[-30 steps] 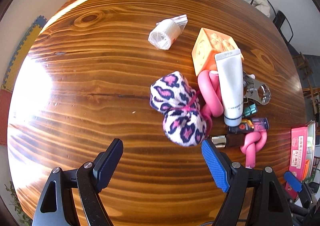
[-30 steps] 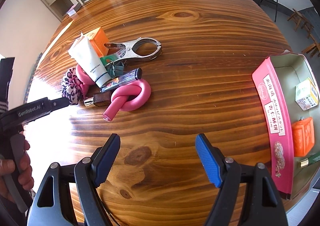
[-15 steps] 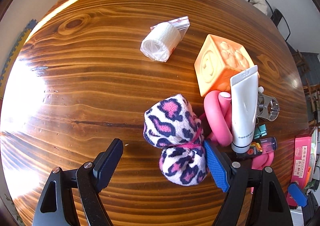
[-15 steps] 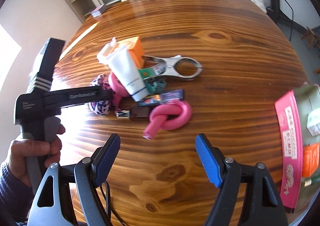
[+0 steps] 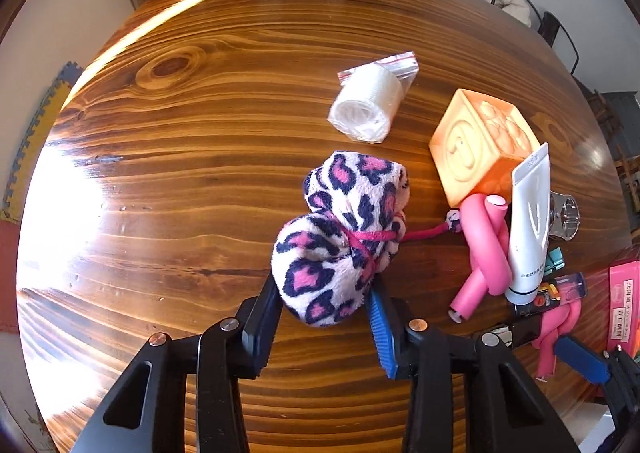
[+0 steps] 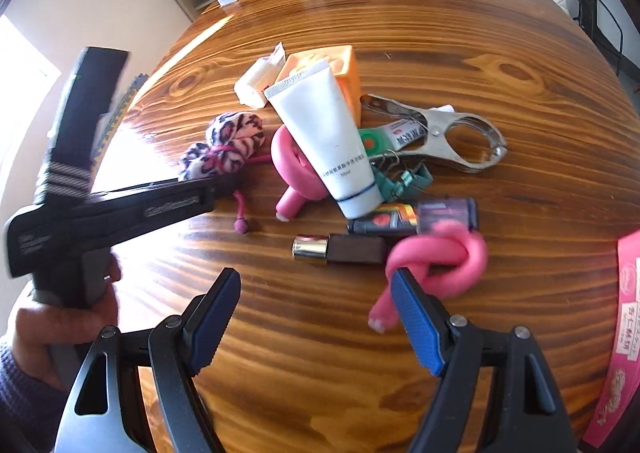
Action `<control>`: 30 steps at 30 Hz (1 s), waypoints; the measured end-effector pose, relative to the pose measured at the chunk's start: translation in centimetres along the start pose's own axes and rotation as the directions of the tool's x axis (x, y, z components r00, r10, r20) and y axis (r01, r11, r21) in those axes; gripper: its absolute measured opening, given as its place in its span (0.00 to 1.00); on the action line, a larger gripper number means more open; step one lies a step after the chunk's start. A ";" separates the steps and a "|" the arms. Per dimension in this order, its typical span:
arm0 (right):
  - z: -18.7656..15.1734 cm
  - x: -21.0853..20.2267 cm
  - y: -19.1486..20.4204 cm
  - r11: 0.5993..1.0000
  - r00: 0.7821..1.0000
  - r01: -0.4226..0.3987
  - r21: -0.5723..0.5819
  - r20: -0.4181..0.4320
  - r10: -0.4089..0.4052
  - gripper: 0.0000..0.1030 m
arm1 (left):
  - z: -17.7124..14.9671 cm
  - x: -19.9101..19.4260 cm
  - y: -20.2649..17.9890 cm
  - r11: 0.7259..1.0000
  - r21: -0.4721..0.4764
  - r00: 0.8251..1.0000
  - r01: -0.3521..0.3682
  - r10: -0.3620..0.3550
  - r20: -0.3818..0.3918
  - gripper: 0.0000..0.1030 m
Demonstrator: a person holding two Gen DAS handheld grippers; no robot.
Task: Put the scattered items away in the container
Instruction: 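Move the left tool toward the leopard scrunchie and close on it, then lift the scrunchie with the left tool while the right tool grasps the nail polish bottle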
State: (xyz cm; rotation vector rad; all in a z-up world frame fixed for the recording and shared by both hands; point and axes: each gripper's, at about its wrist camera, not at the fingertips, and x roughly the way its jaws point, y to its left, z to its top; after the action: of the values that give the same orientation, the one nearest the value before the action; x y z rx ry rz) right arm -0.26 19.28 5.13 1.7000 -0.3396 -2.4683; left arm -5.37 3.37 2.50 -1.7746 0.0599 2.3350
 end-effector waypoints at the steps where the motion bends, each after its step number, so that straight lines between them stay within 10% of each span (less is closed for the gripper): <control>1: 0.2 0.2 0.1 1.000 1.000 0.008 -0.006 0.002 -0.008 0.78 | -0.1 0.0 0.2 1.000 0.002 1.000 0.002 -0.002 0.000 0.42; 30: 1.9 2.8 1.5 0.992 0.991 0.106 -0.064 -0.080 -0.111 0.79 | 5.0 1.2 1.9 0.999 -0.017 0.999 0.034 -0.034 -0.008 0.50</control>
State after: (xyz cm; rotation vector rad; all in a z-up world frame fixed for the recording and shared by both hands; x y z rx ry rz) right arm -3.02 17.45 3.64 1.8366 -0.1668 -2.4453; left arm -10.81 2.46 2.55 -1.7789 0.0109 2.3112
